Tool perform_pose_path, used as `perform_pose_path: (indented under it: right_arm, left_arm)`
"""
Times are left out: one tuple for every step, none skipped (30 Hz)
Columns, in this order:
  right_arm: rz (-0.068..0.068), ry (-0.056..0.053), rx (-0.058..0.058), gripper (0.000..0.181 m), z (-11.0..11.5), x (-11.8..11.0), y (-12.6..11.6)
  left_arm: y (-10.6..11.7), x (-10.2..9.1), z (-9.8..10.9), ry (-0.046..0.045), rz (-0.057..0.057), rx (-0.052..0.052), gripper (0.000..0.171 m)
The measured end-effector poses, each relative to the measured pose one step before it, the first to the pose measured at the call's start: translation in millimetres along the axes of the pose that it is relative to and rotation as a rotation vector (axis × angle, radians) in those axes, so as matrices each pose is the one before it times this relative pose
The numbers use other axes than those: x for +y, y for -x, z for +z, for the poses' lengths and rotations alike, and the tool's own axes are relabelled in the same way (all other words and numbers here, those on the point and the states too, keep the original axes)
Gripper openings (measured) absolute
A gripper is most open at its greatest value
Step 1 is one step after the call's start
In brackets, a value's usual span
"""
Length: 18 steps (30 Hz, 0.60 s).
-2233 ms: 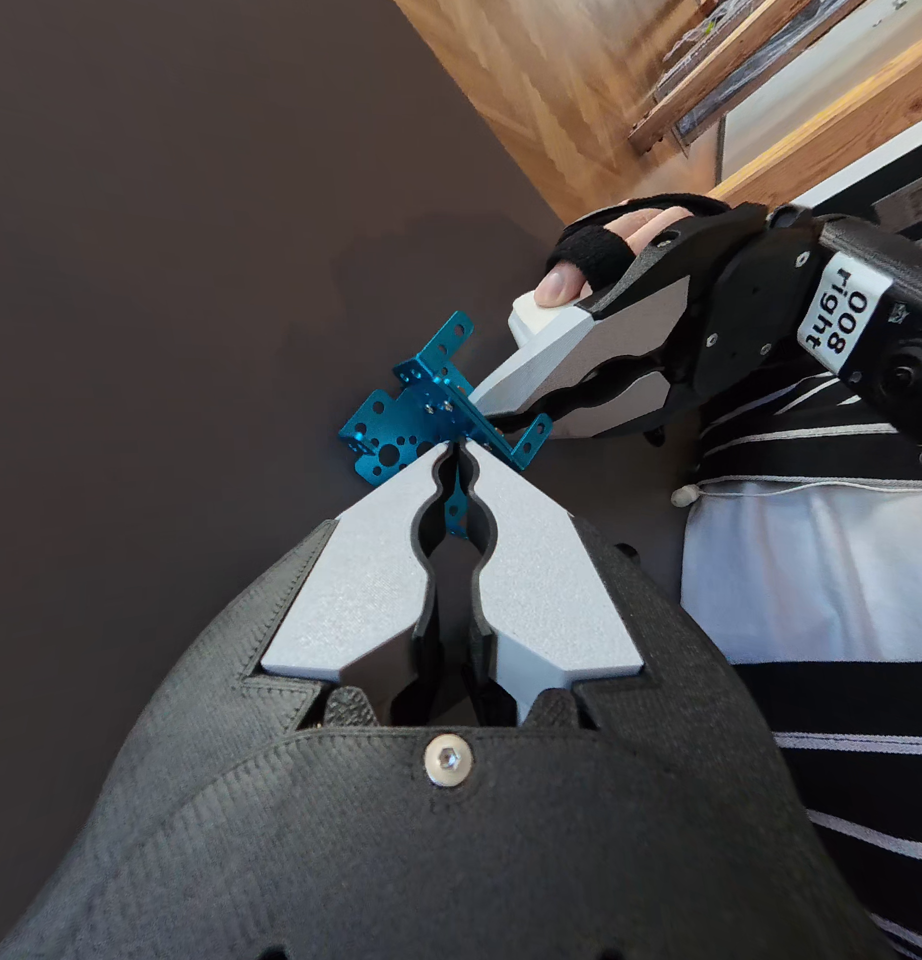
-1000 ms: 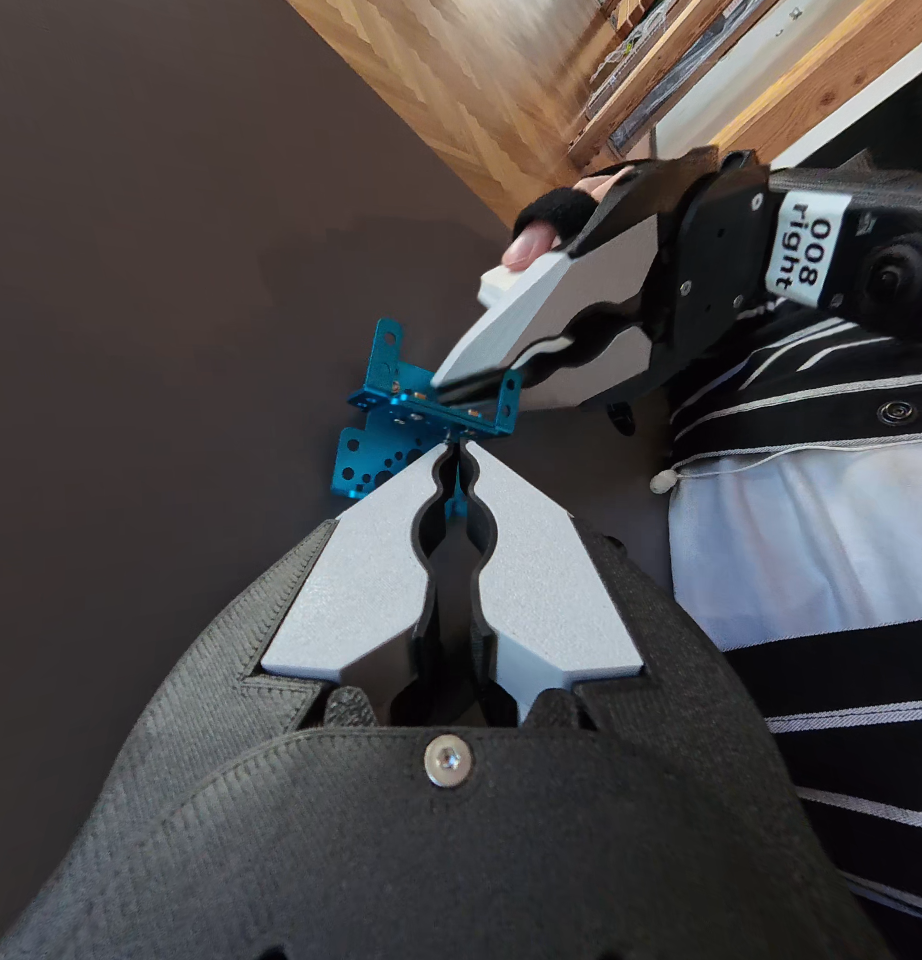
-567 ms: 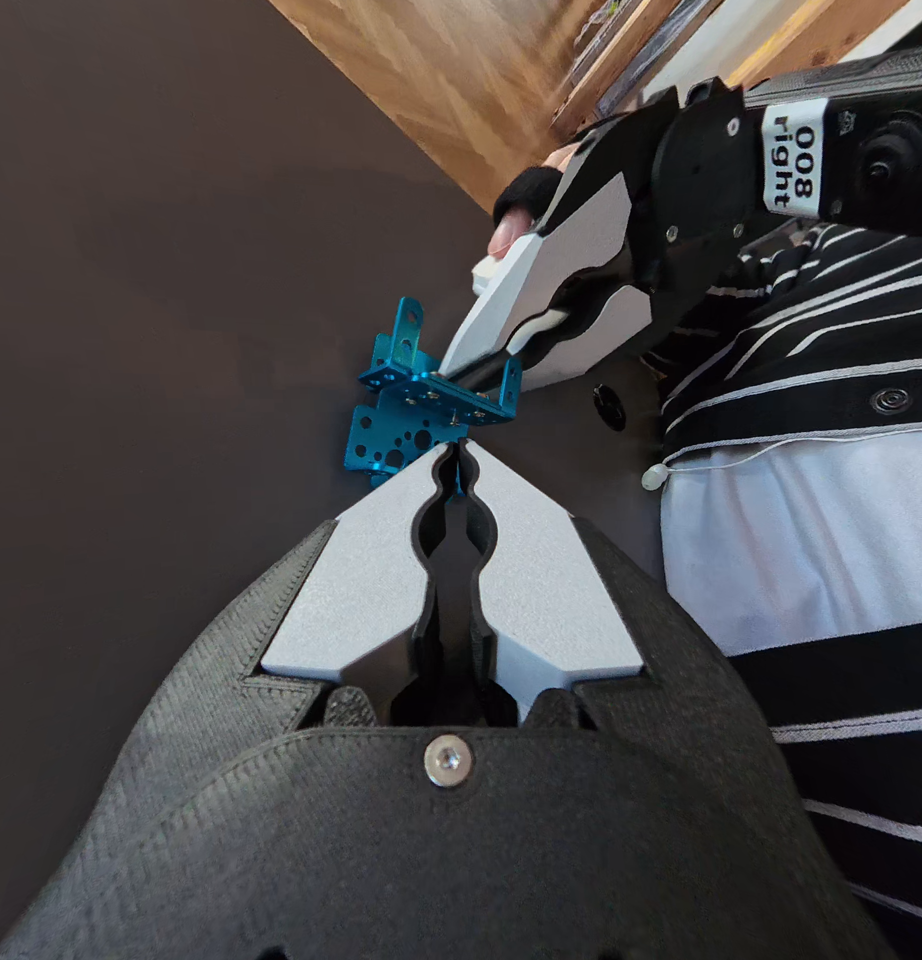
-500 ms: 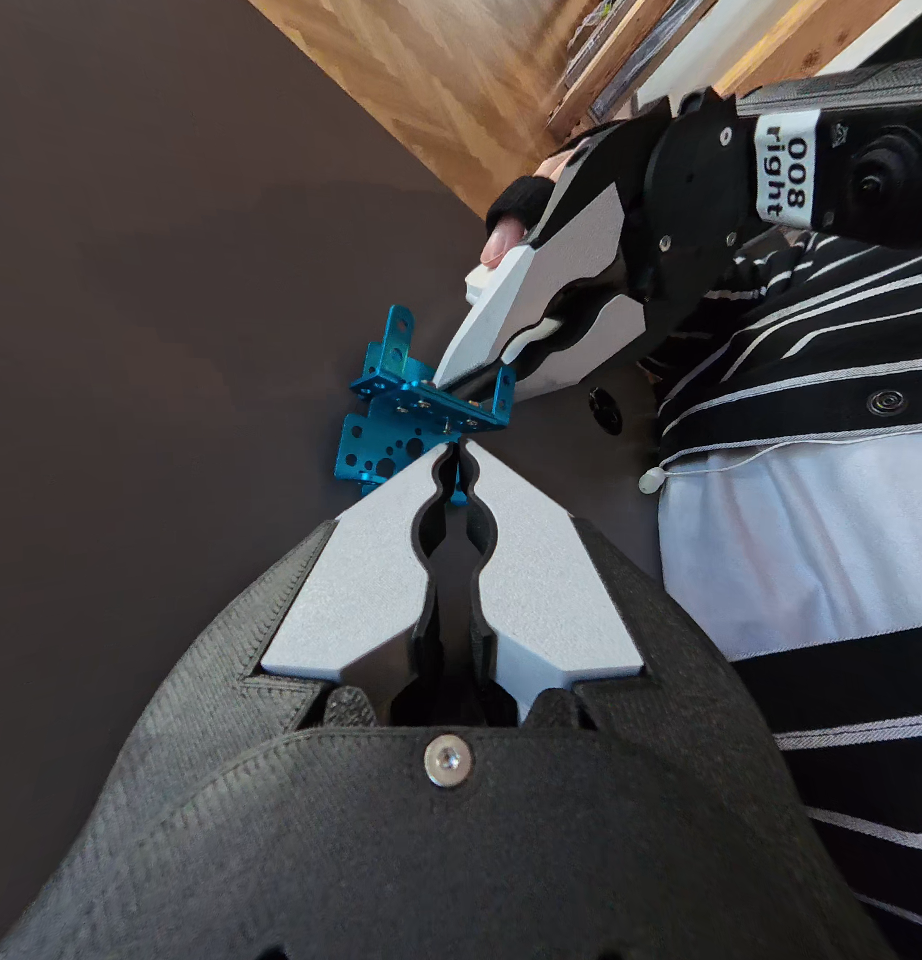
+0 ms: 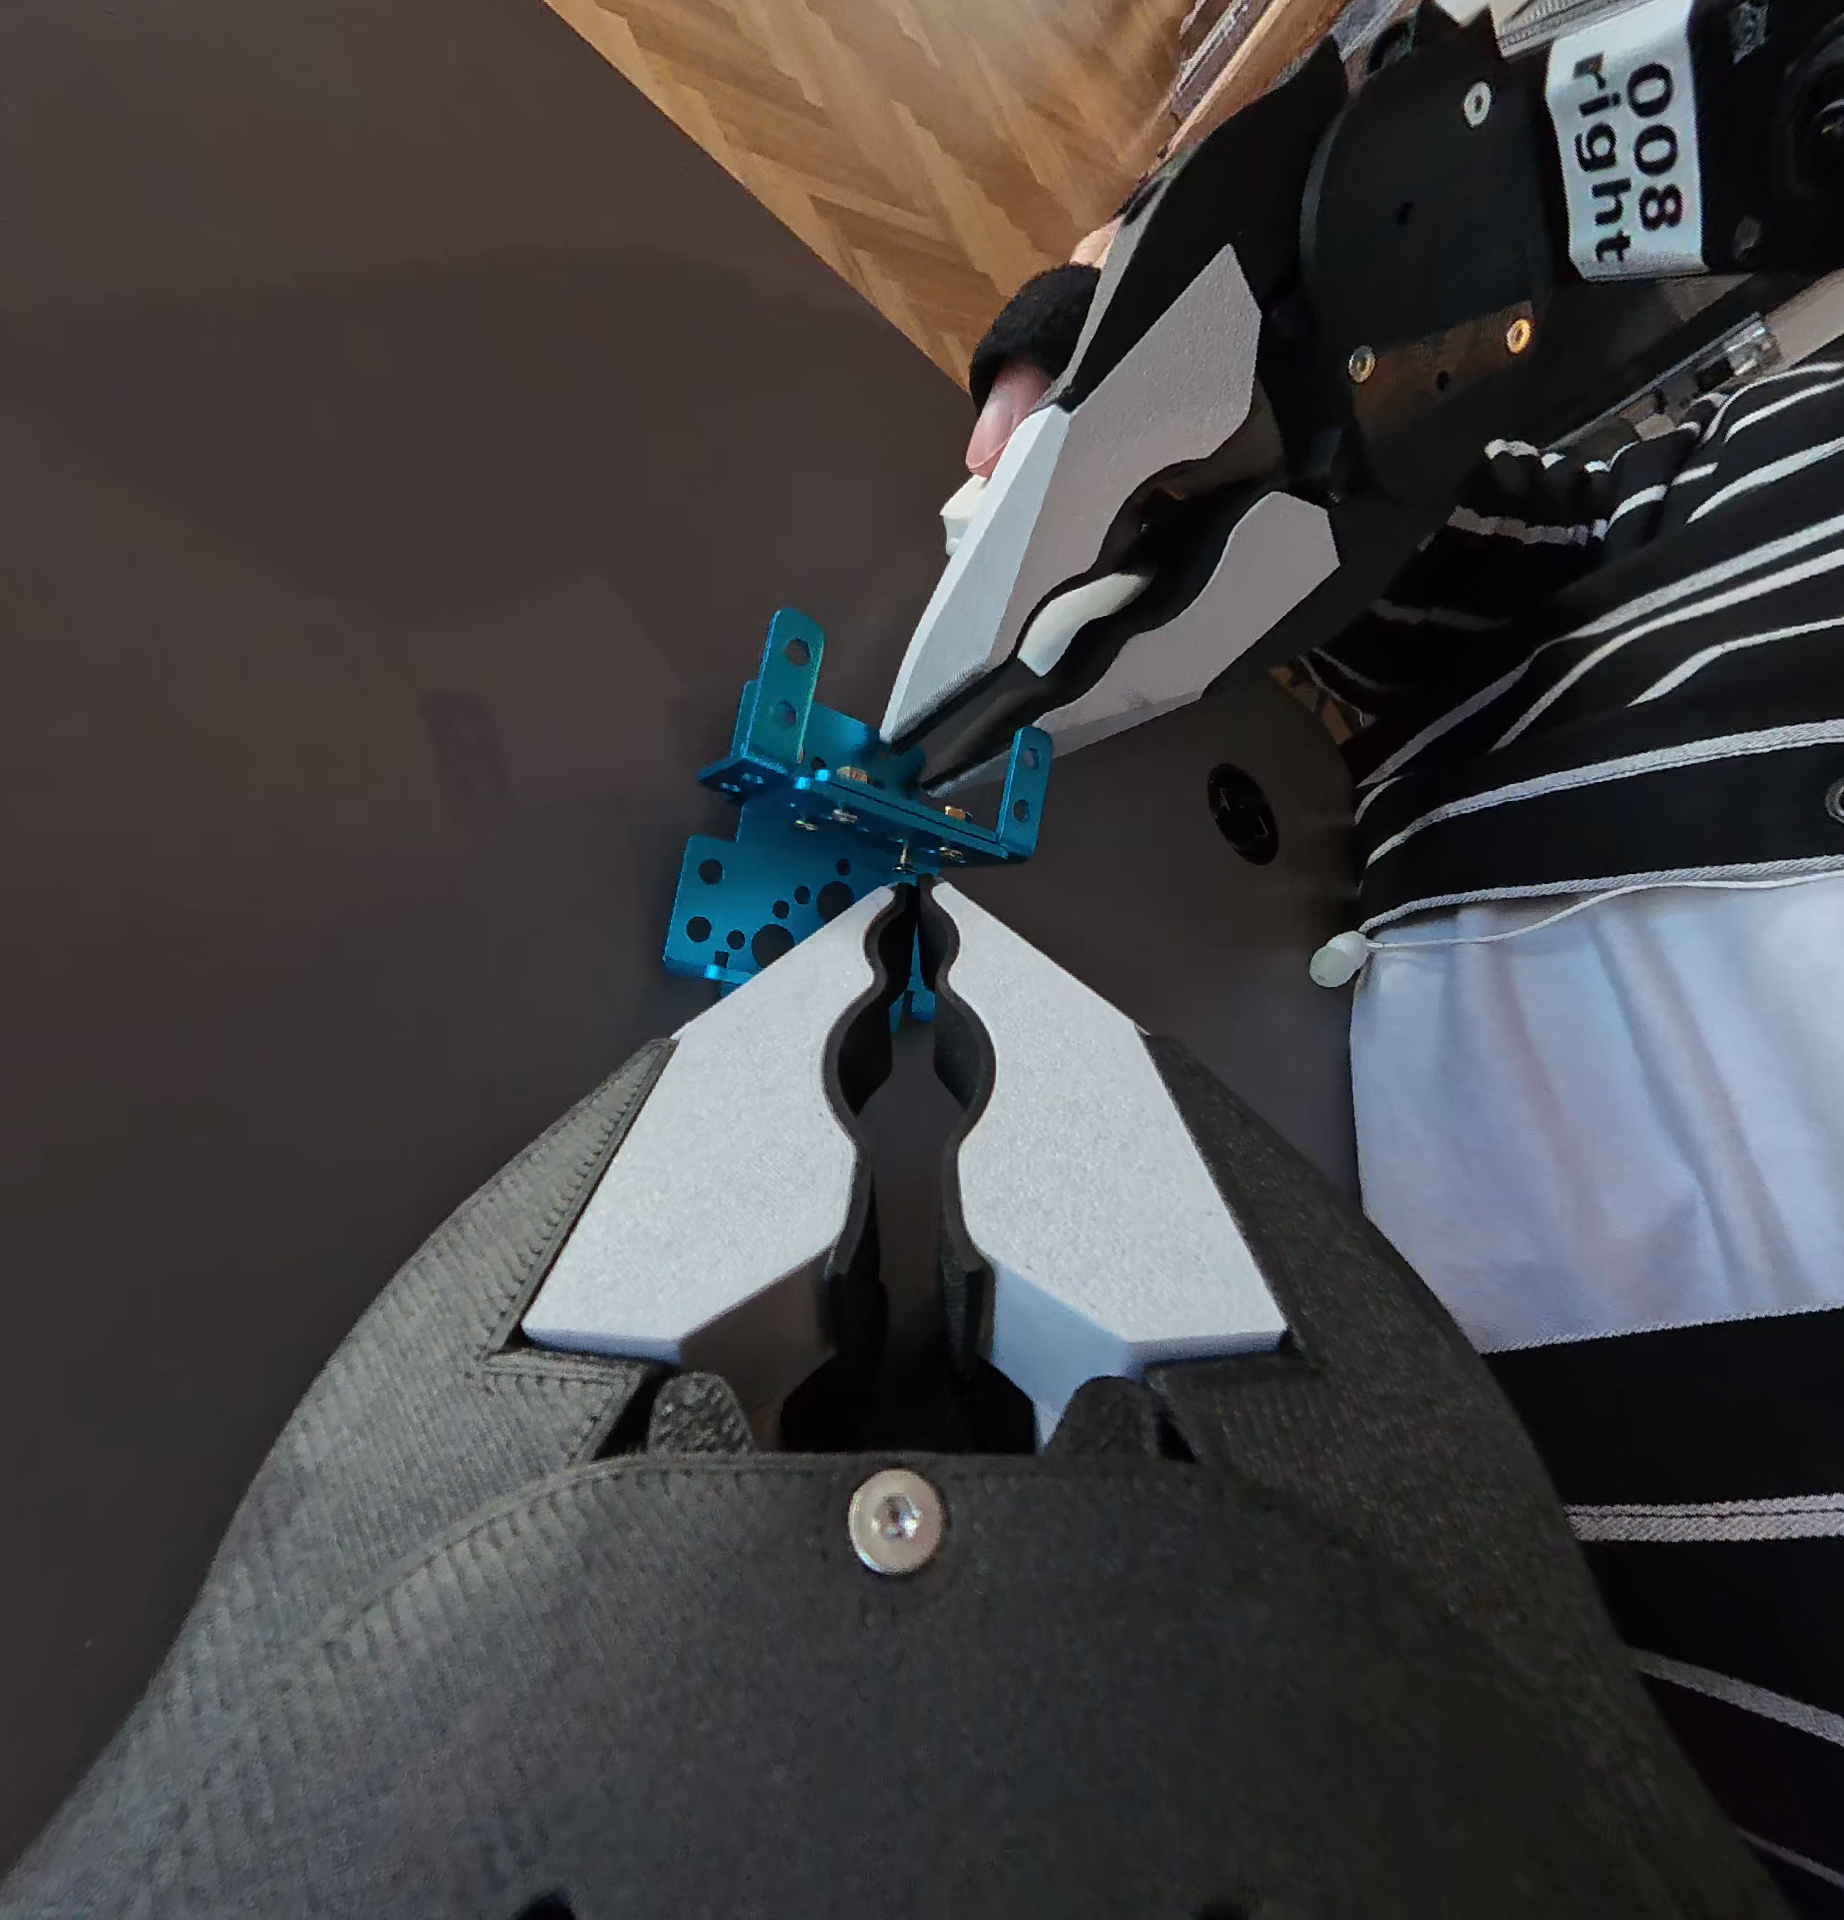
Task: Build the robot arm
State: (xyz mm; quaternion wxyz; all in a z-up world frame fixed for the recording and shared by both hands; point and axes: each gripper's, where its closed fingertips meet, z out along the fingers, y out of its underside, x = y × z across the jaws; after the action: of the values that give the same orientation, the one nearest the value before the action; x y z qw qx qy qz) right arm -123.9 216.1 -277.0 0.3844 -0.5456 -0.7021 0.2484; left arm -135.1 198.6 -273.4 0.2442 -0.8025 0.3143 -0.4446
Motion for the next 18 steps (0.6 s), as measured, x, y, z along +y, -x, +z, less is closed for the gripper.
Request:
perform_pose_path:
  right_arm:
    - [0.0005, 0.0018, -0.01, 0.01, -0.47, 0.0, 0.28]
    - [-0.0016, 0.0004, -0.012, 0.011, -0.98, -0.19, 0.59]
    - [-0.0013, -0.0052, -0.0129, 0.012, -1.31, -0.91, 0.63]
    - [0.0017, -0.009, -0.0163, 0.013, -1.31, -1.23, 1.2]
    - [0.0086, -0.0088, -0.0184, 0.013, -0.88, -0.72, 1.32]
    - [0.0141, -0.0058, -0.0199, 0.014, -0.38, 0.06, 1.22]
    - [0.0161, -0.0054, -0.017, 0.014, 0.18, 0.61, 0.46]
    - [0.0172, -0.005, -0.0134, 0.014, 0.62, 0.92, -0.22]
    - [0.0199, 0.0031, -0.0095, 0.015, 0.93, 1.65, -0.96]
    - [0.0211, 0.0081, -0.0057, 0.016, 0.61, 1.12, -1.48]
    - [0.017, 0.0019, -0.0098, 0.018, 0.69, 0.08, -0.69]
    - [0.0133, 0.001, -0.0062, 0.018, 0.7, -0.15, -0.75]
    - [0.0072, 0.0007, -0.002, 0.018, 0.66, -0.42, -0.68]
    - [-0.0007, -0.001, -0.0061, 0.018, 0.8, -0.68, 0.75]
    - [-0.0068, -0.0013, -0.0102, 0.018, 0.63, -0.82, 2.23]
    - [-0.0097, 0.001, -0.0044, 0.018, 0.49, -0.3, 1.63]
    - [-0.0091, 0.0029, 0.0013, 0.018, 0.06, 0.42, 0.79]
    - [-0.0039, 0.0034, 0.002, 0.018, -0.61, 0.91, 0.29]
  left_arm:
    - [0.0, -0.04, -0.1, -0.00117, -0.0002, 0.0, 0.0]
    - [-0.13, 0.02, -0.06, -0.00053, 0.0001, 0.0008, 0.0]
    - [0.25, 0.05, -0.09, -0.0005, -0.0013, -0.0015, 0.0]
    - [0.44, -0.04, 0.0, -0.0007, -0.0023, -0.0019, 0.0]
    - [0.18, -0.14, 0.1, -0.00047, -0.0016, -0.0006, 0.0]
    - [0.32, -0.1, 0.02, -0.00111, -0.002, -0.0009, 0.0]
    - [0.14, -0.15, 0.04, -0.00078, -0.0022, -0.0004, 0.0]
    - [0.4, -0.33, 0.03, -0.00173, -0.0028, -0.0017, 0.0]
    - [0.54, -0.62, 0.18, -0.00385, -0.0031, -0.0028, 0.0]
    - [0.46, -0.47, 0.13, -0.00323, -0.0034, -0.003, 0.0]
    - [-0.04, -0.54, 0.33, -0.00384, -0.0029, -0.0002, 0.0]
    - [-0.49, -0.19, 0.55, -0.00158, -0.0022, 0.002, 0.0]
    - [-0.4, -0.28, 0.72, -0.00066, -0.0022, 0.0005, 0.0]
    - [-0.16, -0.45, 0.71, -0.00157, -0.0017, -0.0001, 0.0]
    - [0.09, -0.37, 0.52, -0.00136, -0.0016, -0.0012, 0.0]
    - [0.06, -0.25, 0.44, -0.00066, -0.0022, -0.0001, 0.0]
    - [0.13, -0.25, 0.18, -0.00023, -0.0029, 0.0009, 0.0]
    - [0.2, -0.25, 0.17, -0.00104, -0.0047, 0.0014, 0.0]
